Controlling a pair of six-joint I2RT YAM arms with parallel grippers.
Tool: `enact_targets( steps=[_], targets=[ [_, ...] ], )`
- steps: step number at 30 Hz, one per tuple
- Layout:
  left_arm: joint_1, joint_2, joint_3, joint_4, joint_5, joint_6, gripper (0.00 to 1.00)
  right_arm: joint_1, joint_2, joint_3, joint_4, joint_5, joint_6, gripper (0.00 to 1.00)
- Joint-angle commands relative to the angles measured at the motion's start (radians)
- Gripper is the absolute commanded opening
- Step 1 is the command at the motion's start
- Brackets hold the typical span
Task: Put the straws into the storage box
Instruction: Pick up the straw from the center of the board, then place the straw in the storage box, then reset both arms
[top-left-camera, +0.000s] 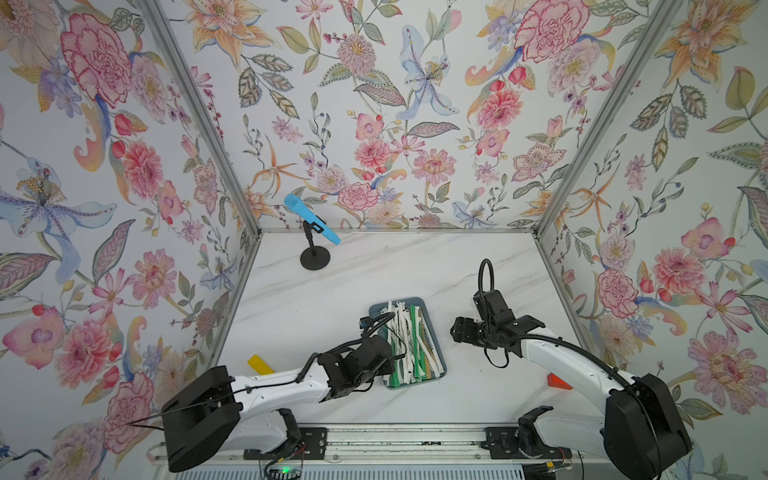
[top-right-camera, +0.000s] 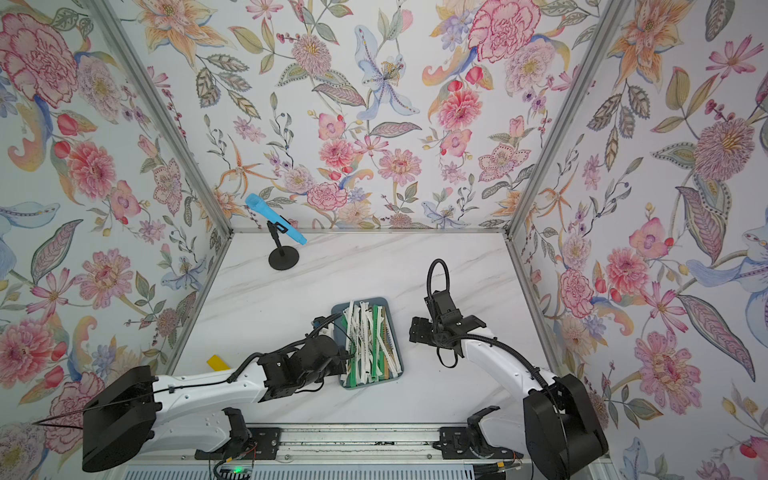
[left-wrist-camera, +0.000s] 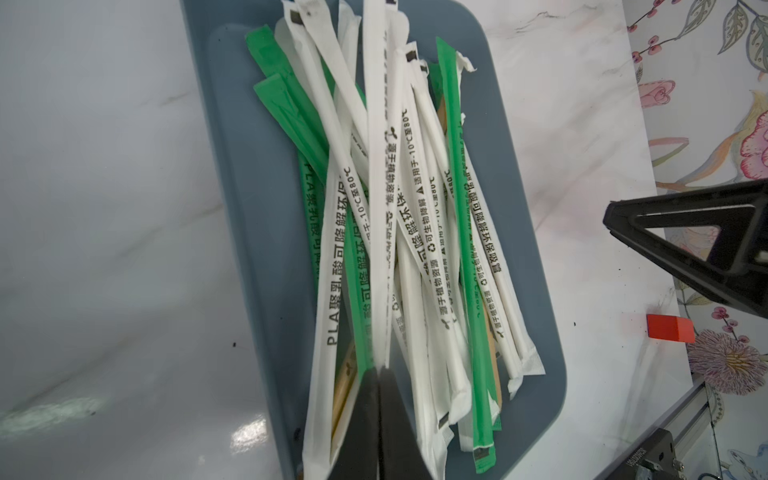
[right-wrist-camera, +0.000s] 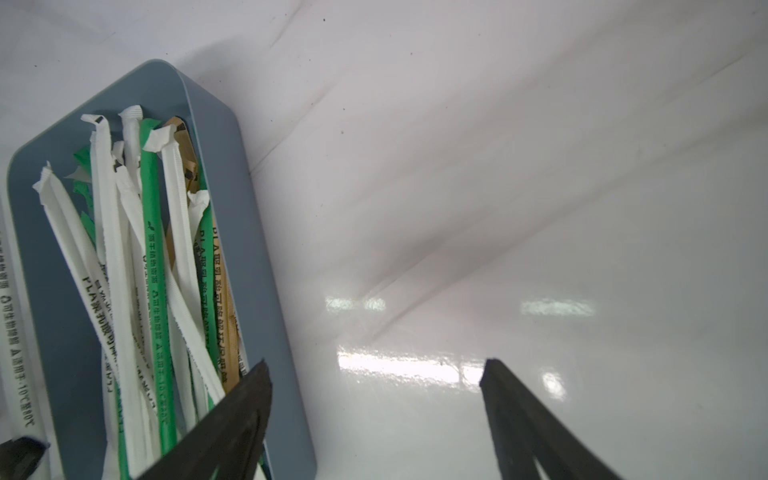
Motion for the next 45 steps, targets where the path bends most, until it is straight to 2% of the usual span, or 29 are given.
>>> enact_targets(
  steps=[1,4,7,9,11,12,17,21,24,27,29,32,34,38,43,45],
  targets=[
    [-0.006,0.045,0.035,0.068,0.033,-0.037,0.00,-0.009,-0.012,0.018,-0.002,0.017,-0.012,0.81],
    [-0.014,0.080,0.037,0.077,0.060,-0.050,0.00,-0.015,-0.015,0.019,-0.002,0.016,-0.015,0.81],
    [-0.033,0.090,0.042,0.071,0.064,-0.061,0.08,-0.020,-0.012,0.019,-0.002,0.015,-0.018,0.81],
    [-0.046,0.085,0.042,0.054,0.058,-0.070,0.19,-0.020,-0.008,0.019,-0.003,0.012,-0.020,0.81],
    [-0.054,0.075,0.037,0.028,0.044,-0.083,0.42,-0.022,-0.004,0.021,-0.002,0.010,-0.019,0.81],
    [-0.055,0.070,0.037,0.014,0.037,-0.087,0.49,-0.022,-0.001,0.022,-0.002,0.011,-0.019,0.81],
    [-0.064,0.012,0.072,-0.100,-0.047,-0.071,0.71,-0.022,-0.005,0.029,-0.003,0.009,-0.024,0.81],
    [-0.066,-0.039,0.119,-0.212,-0.125,-0.041,0.83,-0.025,-0.005,0.032,-0.004,0.020,-0.032,0.81],
    [-0.055,-0.081,0.137,-0.272,-0.191,-0.004,1.00,-0.035,-0.021,0.038,0.000,0.076,-0.074,0.82],
    [-0.008,-0.120,0.164,-0.360,-0.276,0.090,1.00,-0.056,-0.051,0.058,0.043,0.197,-0.204,0.85],
    [0.052,-0.157,0.163,-0.400,-0.353,0.184,1.00,-0.063,-0.091,0.024,0.166,0.307,-0.321,0.89],
    [0.169,-0.229,0.137,-0.416,-0.496,0.345,1.00,-0.091,-0.147,-0.125,0.486,0.444,-0.475,0.98],
    [0.256,-0.279,0.104,-0.382,-0.581,0.461,1.00,-0.136,-0.165,-0.259,0.755,0.451,-0.532,0.99],
    [0.450,-0.361,-0.023,-0.137,-0.584,0.743,1.00,-0.224,-0.132,-0.476,1.217,0.397,-0.611,0.99],
    [0.574,-0.403,-0.217,0.312,-0.624,1.050,1.00,-0.332,0.015,-0.533,1.459,0.309,-0.604,0.99],
    [0.648,-0.382,-0.281,0.481,-0.538,1.122,1.00,-0.352,0.111,-0.532,1.577,0.283,-0.614,0.99]
  ],
)
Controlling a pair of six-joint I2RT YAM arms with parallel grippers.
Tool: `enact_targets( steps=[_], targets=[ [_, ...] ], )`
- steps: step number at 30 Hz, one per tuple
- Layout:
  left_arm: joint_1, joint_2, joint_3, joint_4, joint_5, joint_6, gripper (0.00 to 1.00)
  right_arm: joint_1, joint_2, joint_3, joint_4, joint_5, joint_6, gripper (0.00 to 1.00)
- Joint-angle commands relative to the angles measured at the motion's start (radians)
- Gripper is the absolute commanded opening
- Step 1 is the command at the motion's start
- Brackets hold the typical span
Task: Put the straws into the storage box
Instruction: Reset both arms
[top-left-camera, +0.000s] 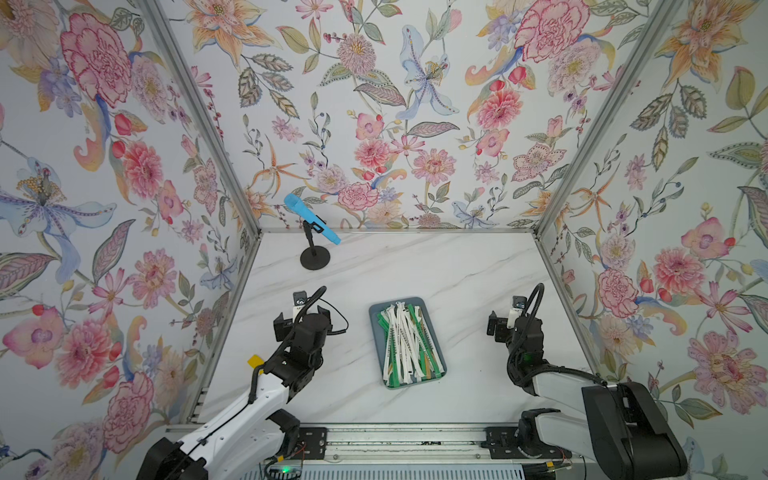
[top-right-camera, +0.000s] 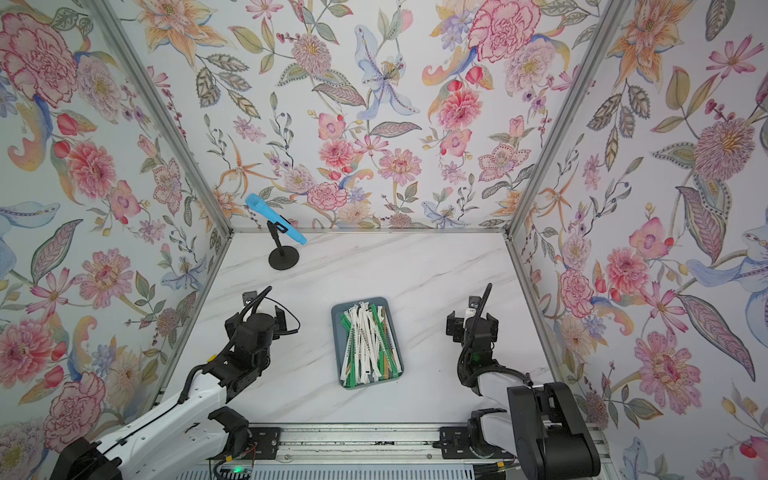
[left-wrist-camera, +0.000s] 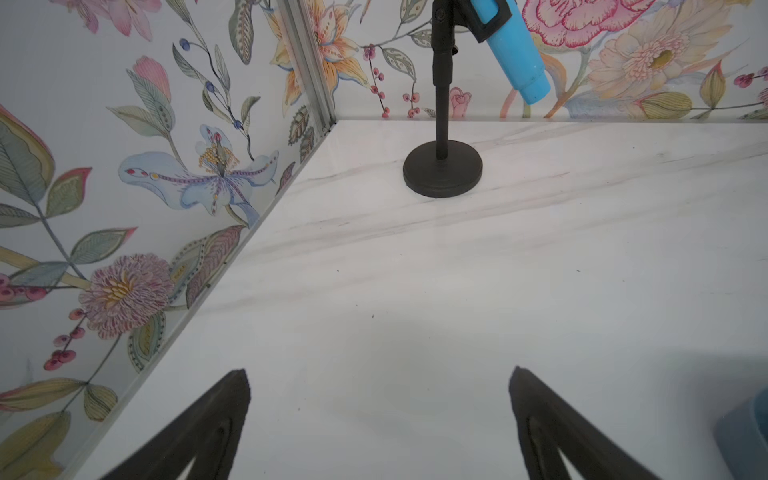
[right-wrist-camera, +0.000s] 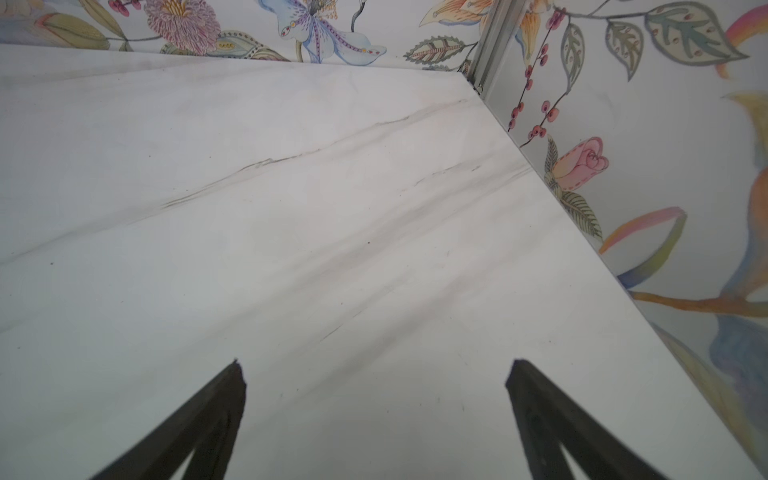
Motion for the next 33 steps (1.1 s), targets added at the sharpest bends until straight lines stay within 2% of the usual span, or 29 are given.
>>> enact_targets(
  steps=[1,2,4,6,8,11,12,13,15,17,19,21,33],
  targets=[
    [0.111,0.031,-0.094,0.417,0.096,0.275,1.00,-0.028,0.123,0.025,0.339,-0.059,-0.038,0.99],
    [0.142,0.056,-0.115,0.476,0.132,0.297,1.00,-0.032,0.168,0.043,0.336,-0.072,-0.033,0.99],
    [0.216,0.133,-0.158,0.634,0.183,0.344,1.00,-0.034,0.292,0.042,0.486,-0.073,-0.053,0.99],
    [0.278,0.220,-0.214,0.803,0.229,0.349,1.00,-0.039,0.230,0.057,0.343,-0.089,-0.024,0.99],
    [0.323,0.313,-0.223,0.950,0.286,0.348,1.00,-0.067,0.268,0.053,0.418,-0.097,-0.008,0.99],
    [0.349,0.447,-0.179,1.088,0.333,0.396,1.00,-0.077,0.242,0.073,0.334,-0.084,0.017,0.99],
    [0.357,0.489,-0.178,1.140,0.340,0.395,1.00,-0.074,0.253,0.082,0.334,-0.046,0.024,0.99],
    [0.374,0.512,-0.128,1.106,0.375,0.353,1.00,-0.064,0.253,0.088,0.322,-0.021,0.020,0.99],
    [0.404,0.593,-0.119,1.152,0.451,0.338,1.00,-0.058,0.249,0.092,0.312,-0.009,0.017,0.99],
    [0.424,0.694,-0.150,1.328,0.470,0.338,1.00,-0.057,0.254,0.092,0.317,-0.007,0.017,0.99],
    [0.451,0.622,-0.141,1.200,0.501,0.293,1.00,-0.057,0.252,0.091,0.314,-0.008,0.016,0.99],
    [0.457,0.657,-0.153,1.298,0.518,0.301,1.00,-0.057,0.254,0.093,0.315,-0.007,0.016,0.99],
    [0.456,0.657,-0.155,1.290,0.515,0.302,1.00,-0.056,0.252,0.097,0.306,-0.028,0.009,0.99]
  ],
)
